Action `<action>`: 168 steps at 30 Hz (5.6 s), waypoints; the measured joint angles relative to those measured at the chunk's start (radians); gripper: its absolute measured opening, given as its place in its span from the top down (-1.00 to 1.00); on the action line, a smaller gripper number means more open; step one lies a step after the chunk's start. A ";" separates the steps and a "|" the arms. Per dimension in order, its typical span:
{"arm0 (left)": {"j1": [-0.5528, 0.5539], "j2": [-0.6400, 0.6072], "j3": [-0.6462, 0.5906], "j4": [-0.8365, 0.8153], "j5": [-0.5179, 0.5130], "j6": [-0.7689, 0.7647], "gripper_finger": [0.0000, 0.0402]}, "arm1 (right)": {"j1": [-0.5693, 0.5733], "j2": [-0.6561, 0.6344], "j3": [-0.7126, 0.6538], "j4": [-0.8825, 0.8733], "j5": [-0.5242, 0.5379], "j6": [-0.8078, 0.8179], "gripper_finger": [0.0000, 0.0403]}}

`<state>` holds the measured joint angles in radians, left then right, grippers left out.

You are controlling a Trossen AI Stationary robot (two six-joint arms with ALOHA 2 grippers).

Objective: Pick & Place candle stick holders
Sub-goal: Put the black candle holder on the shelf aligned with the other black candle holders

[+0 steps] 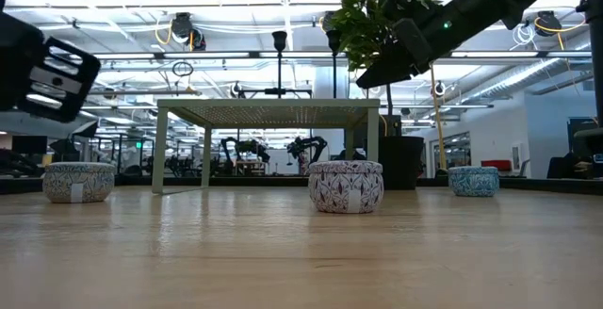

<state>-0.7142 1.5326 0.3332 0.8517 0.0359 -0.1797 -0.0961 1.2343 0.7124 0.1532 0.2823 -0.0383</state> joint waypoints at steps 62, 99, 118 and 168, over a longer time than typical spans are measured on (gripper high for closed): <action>-0.063 -0.001 0.047 0.024 -0.029 0.089 0.47 | 0.000 0.000 0.000 -0.009 0.000 0.010 -0.05; -0.012 0.152 0.136 0.098 -0.038 0.249 0.88 | 0.000 0.000 0.000 -0.006 0.000 -0.004 -0.05; 0.304 -0.354 0.136 -0.193 -0.386 0.219 0.91 | 0.000 0.000 0.000 0.004 0.000 -0.001 -0.05; 1.238 -0.420 0.344 -0.750 -0.244 0.199 0.83 | 0.000 0.000 -0.091 0.122 0.001 -0.009 -0.05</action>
<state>0.5240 1.1130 0.6769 0.1017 -0.2085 0.0193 -0.0963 1.2346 0.6215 0.2755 0.2829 -0.0471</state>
